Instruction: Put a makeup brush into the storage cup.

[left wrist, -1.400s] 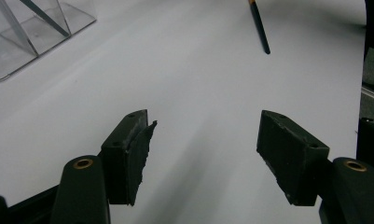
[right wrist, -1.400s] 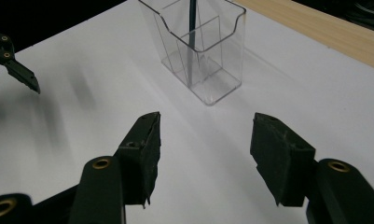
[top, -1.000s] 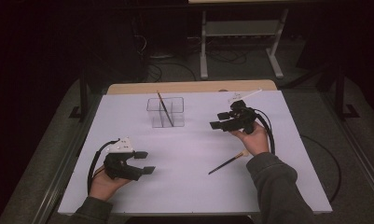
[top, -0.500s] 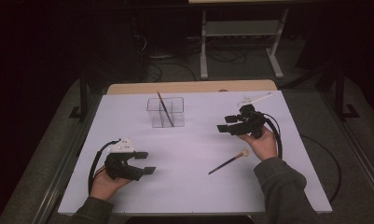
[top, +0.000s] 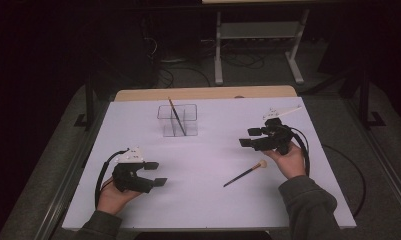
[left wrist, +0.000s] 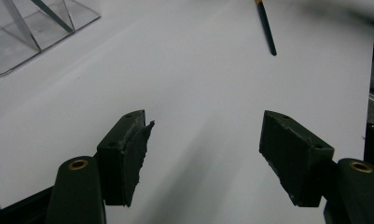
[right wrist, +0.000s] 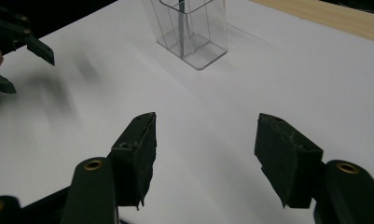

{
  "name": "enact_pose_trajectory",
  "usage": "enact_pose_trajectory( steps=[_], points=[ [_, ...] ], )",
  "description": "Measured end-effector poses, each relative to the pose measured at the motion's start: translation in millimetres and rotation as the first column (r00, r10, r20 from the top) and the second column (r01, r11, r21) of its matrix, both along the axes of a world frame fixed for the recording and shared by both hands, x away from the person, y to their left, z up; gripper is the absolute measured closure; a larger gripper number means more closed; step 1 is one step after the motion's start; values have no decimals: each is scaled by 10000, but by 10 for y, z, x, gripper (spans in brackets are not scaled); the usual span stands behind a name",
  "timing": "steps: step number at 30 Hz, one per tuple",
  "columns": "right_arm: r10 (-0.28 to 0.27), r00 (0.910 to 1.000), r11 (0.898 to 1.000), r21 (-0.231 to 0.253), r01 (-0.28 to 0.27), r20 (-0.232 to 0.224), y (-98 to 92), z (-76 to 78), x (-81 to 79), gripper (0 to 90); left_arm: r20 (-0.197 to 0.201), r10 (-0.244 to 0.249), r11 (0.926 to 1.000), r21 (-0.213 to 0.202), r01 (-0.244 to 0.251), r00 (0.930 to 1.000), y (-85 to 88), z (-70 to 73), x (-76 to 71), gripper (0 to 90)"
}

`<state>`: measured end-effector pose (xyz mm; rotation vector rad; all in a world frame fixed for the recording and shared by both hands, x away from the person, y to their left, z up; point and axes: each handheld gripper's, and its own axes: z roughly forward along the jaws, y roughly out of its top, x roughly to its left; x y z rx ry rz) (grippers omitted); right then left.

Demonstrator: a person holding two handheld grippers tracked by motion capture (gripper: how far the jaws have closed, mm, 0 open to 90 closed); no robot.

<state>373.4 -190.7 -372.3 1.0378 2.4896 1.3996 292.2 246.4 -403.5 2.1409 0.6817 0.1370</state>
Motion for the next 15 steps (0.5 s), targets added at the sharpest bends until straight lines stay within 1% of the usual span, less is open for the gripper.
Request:
enact_pose_trajectory(
  steps=[4,5,7,8,9,10,11,13,14,15],
  points=[
    [-47,10000,10000,-31,48,64,-16,-6,-54,362,11,-21,10000,47,21,10000,-11,10,-8,313],
    [8,9999,10000,-43,-7,138,-26,-13,-67,360,20,-46,10000,75,46,10000,-14,13,-7,312],
    [9,10000,10000,-68,-9,86,-35,-19,-88,353,24,-68,9999,114,68,10000,-19,15,-7,308],
    [16,9999,10000,-61,-15,124,-40,-22,-100,353,-68,22,10000,24,-22,10000,-28,14,-13,305],
    [-17,9999,10000,-70,18,144,-46,-28,-120,353,-95,51,10000,20,-51,9999,-30,18,-15,301],
    [35,9999,10000,-76,-34,165,-54,-37,-126,351,-93,84,10000,-24,-84,9999,-32,22,-16,297],
    [-30,9999,10000,-75,31,114,-60,-43,-136,349,-21,37,10000,16,-37,10000,-29,28,-10,295],
    [-13,9999,10000,27,13,161,-84,-59,-156,349,-20,104,9999,-35,-104,9999,-31,41,-14,292],
    [-49,9999,10000,30,48,99,-91,-58,-169,349,-25,131,9999,-62,-131,9999,-34,47,-15,292],
    [-43,9998,10000,34,43,172,-105,-66,-180,348,-14,141,9999,-61,-141,9999,-37,50,-13,292]
  ],
)
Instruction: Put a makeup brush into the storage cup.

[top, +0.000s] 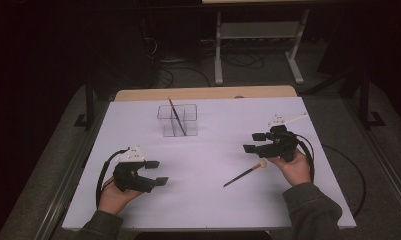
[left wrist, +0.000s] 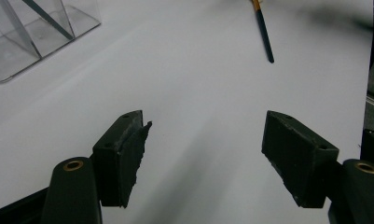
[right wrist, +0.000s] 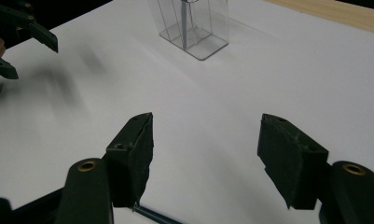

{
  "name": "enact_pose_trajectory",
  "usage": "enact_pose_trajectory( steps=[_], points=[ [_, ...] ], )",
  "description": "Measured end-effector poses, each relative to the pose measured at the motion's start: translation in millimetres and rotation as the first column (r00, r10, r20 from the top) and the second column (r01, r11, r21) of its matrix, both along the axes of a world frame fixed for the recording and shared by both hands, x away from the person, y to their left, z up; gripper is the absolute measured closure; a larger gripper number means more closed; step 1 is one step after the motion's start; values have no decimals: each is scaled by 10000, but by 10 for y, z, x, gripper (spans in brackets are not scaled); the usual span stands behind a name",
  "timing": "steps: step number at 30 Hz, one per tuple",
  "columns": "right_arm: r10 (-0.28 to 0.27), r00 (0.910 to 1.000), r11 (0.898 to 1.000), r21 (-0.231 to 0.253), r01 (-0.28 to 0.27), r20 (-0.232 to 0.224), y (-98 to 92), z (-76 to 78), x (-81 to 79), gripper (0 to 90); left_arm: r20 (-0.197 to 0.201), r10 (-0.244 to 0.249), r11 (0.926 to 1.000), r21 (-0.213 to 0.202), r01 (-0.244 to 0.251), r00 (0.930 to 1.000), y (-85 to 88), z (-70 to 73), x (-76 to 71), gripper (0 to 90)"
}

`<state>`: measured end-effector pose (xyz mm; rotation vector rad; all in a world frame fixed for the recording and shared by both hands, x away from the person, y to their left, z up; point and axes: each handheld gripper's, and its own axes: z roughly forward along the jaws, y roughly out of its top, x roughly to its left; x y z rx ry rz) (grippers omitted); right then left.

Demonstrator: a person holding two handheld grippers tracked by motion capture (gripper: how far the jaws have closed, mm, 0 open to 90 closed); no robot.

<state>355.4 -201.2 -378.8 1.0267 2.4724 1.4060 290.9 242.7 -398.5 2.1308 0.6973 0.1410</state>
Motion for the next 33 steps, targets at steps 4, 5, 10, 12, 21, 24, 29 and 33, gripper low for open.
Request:
enact_pose_trajectory(
  steps=[4,5,10,12,21,24,29,33],
  points=[
    [-40,10000,9999,142,40,24,-32,-8,-43,343,17,88,9999,-61,-88,10000,-25,13,4,289],
    [-42,10000,9999,141,42,-16,-34,-10,-50,343,47,56,10000,-14,-56,10000,-30,17,8,289],
    [-55,10000,9999,101,55,-54,-47,-41,-89,341,55,49,10000,-5,-49,10000,-62,45,8,288],
    [-65,10000,10000,42,65,25,-53,-41,-111,341,77,22,10000,3,-22,10000,-75,61,13,287],
    [-79,9998,9999,-121,82,173,-77,-58,-218,333,103,-74,10000,1,74,9999,-179,137,57,274],
    [-118,9998,9998,-129,120,155,-99,-75,-243,331,100,-140,9999,49,140,9999,-218,159,75,268],
    [-255,9996,9996,-116,257,136,-145,-116,-267,326,52,-194,9998,-52,194,9998,-303,178,107,260],
    [-389,9992,9992,-87,390,131,-190,-163,-293,324,-73,-302,9995,-12,302,9995,-395,178,131,256]
  ],
)
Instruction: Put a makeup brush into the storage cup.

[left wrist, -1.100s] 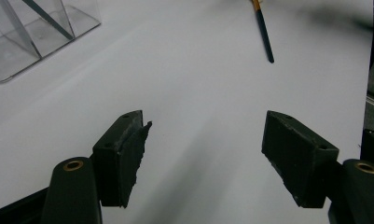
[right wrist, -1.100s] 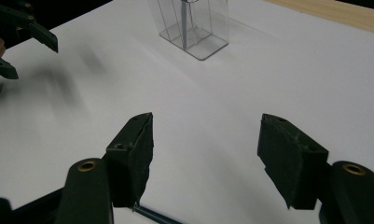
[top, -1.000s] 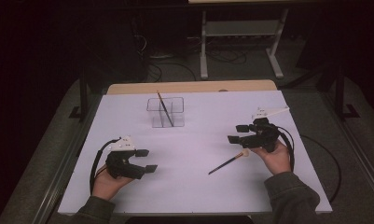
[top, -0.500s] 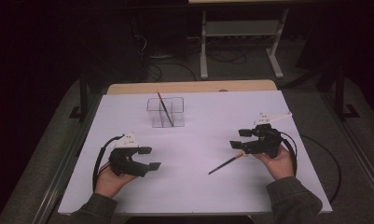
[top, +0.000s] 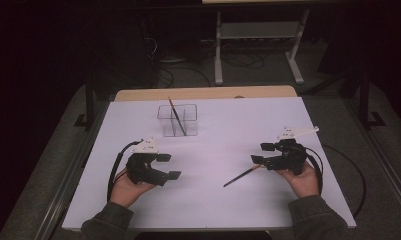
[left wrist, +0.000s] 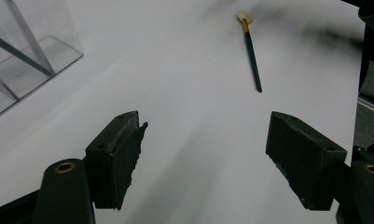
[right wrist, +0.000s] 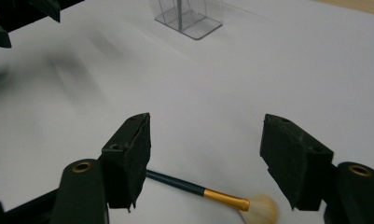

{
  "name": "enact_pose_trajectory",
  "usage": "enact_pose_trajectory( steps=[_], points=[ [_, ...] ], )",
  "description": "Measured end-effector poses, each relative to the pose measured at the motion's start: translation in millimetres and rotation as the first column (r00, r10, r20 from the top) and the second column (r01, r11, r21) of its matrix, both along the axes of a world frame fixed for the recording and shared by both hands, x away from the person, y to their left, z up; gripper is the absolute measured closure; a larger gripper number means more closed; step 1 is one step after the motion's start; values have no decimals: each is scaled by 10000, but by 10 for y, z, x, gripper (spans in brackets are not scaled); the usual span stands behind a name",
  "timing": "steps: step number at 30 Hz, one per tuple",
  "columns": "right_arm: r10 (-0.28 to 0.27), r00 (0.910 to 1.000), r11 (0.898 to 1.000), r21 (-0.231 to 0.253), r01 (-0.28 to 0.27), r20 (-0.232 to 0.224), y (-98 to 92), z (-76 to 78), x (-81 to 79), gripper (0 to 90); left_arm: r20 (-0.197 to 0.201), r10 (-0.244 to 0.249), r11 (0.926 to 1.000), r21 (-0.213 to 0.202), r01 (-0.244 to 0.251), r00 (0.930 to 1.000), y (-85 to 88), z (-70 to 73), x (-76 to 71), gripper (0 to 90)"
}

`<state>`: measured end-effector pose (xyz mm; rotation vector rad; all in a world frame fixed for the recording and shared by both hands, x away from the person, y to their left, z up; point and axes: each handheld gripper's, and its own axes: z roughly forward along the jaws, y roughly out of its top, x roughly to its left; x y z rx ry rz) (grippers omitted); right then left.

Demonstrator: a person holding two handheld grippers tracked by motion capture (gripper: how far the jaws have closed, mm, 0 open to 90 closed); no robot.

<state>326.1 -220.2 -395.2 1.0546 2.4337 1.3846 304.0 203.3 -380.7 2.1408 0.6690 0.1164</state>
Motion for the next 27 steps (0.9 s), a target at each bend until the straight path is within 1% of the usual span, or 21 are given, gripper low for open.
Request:
enact_pose_trajectory(
  steps=[1,4,5,9,10,12,14,17,19,20,21,22,24,26,27],
  points=[
    [-13,10000,10000,-19,13,15,-15,-15,-4,323,8,-39,10000,38,39,10000,-12,4,6,256],
    [-101,9999,9999,1,101,9,-44,-33,-17,323,-91,-47,10000,-50,47,9999,-83,8,30,255],
    [-128,9999,9999,11,128,-56,-62,-39,-24,320,-26,-116,9999,15,116,9999,-95,10,44,255],
    [-219,9998,9998,-42,220,30,-87,-54,-32,312,-98,-170,9998,42,171,9998,-175,9,75,255],
    [-228,9997,9997,-46,228,14,-91,-59,-32,309,-105,-185,9998,113,186,9998,-201,9,86,256],
    [-271,9996,9996,-59,271,2,-104,-70,-32,306,-146,-224,9997,109,225,9996,-241,12,100,256],
    [-288,9996,9996,-40,288,-9,-112,-87,-26,303,-80,-304,9994,148,305,9995,-280,22,119,257],
    [-337,9994,9993,-161,336,-89,-108,-112,-29,297,-46,-421,9988,246,422,9991,-336,32,156,257],
    [-365,9993,9991,-210,364,-79,-109,-124,-27,290,-147,-449,9986,279,453,9989,-385,33,174,257],
    [-371,9993,9991,-204,369,-89,-112,-128,-26,289,-134,-498,9983,309,502,9987,-418,32,192,257],
    [-405,9991,9990,-201,403,-113,-117,-132,-28,288,-218,-508,9982,311,515,9985,-436,33,194,257],
    [-421,9991,9989,-216,420,-52,-122,-136,-25,285,-196,-560,9979,305,566,9982,-471,34,209,257],
    [-489,9987,9986,-223,487,-110,-139,-146,-25,282,-331,-640,9974,317,651,9974,-529,38,229,256],
    [-518,9986,9983,-260,516,-63,-154,-160,-23,279,-420,-737,9966,334,752,9964,-588,47,253,254],
    [-549,9984,9982,-261,547,-94,-159,-166,-22,276,-388,-803,9959,377,818,9960,-617,55,266,254]
  ],
)
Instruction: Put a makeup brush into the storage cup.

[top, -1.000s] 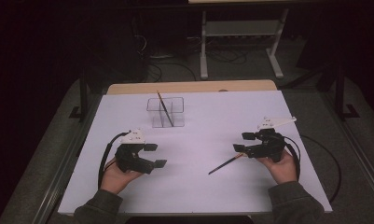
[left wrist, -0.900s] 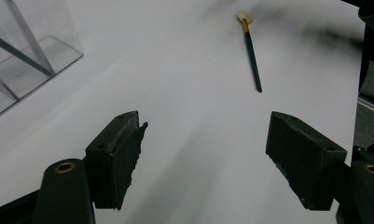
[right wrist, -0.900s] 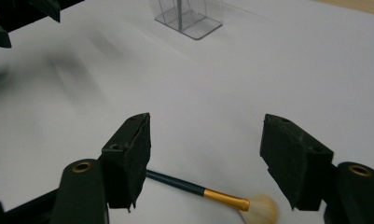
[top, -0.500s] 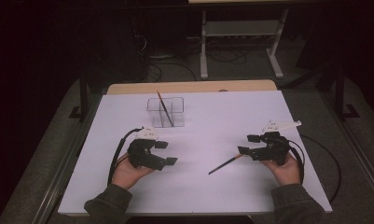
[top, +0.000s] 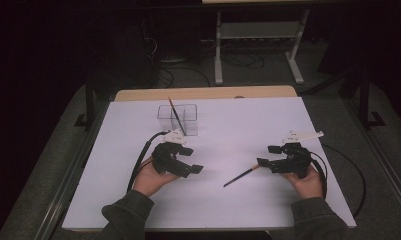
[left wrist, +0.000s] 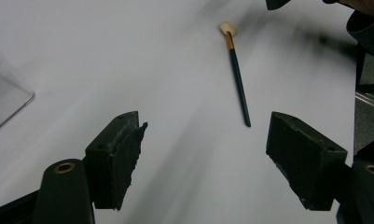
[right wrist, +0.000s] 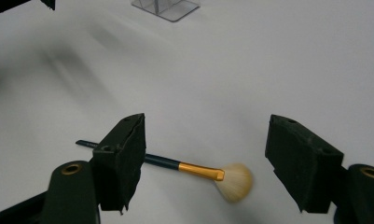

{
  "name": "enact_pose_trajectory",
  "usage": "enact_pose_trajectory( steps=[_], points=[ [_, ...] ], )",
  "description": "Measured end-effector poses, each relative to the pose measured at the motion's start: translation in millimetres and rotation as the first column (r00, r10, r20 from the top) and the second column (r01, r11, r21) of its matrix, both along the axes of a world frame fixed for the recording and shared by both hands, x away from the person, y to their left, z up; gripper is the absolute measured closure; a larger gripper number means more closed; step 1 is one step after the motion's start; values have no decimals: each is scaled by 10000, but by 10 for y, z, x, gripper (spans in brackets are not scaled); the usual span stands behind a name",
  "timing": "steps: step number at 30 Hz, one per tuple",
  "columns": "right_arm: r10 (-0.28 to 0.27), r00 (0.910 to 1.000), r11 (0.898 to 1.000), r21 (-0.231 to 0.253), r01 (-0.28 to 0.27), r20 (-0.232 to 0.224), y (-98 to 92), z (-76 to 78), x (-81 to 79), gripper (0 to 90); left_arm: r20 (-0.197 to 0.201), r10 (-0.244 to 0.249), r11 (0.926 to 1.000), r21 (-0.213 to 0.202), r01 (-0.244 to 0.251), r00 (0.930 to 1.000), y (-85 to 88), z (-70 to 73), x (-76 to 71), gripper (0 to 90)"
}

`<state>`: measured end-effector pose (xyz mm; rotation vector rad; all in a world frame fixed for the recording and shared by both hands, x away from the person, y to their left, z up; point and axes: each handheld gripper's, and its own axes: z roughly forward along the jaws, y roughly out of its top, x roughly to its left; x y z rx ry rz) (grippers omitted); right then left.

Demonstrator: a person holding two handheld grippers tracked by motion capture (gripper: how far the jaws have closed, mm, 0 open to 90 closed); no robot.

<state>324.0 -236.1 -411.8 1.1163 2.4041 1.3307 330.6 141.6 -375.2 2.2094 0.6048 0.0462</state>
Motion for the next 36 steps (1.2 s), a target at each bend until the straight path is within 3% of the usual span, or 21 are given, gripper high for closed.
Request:
enact_pose_trajectory(
  steps=[9,16,36],
  points=[
    [-241,9997,9995,-181,241,-18,-24,-15,10,260,104,-393,9988,291,389,9992,-280,51,77,258],
    [-393,9992,9990,-229,392,-12,-54,-28,22,254,-172,-634,9967,500,642,9978,-484,38,118,256],
    [-904,9959,9944,-543,905,33,-81,-62,62,237,-438,-1245,9830,1304,1292,9913,-976,-24,154,292]
  ],
)
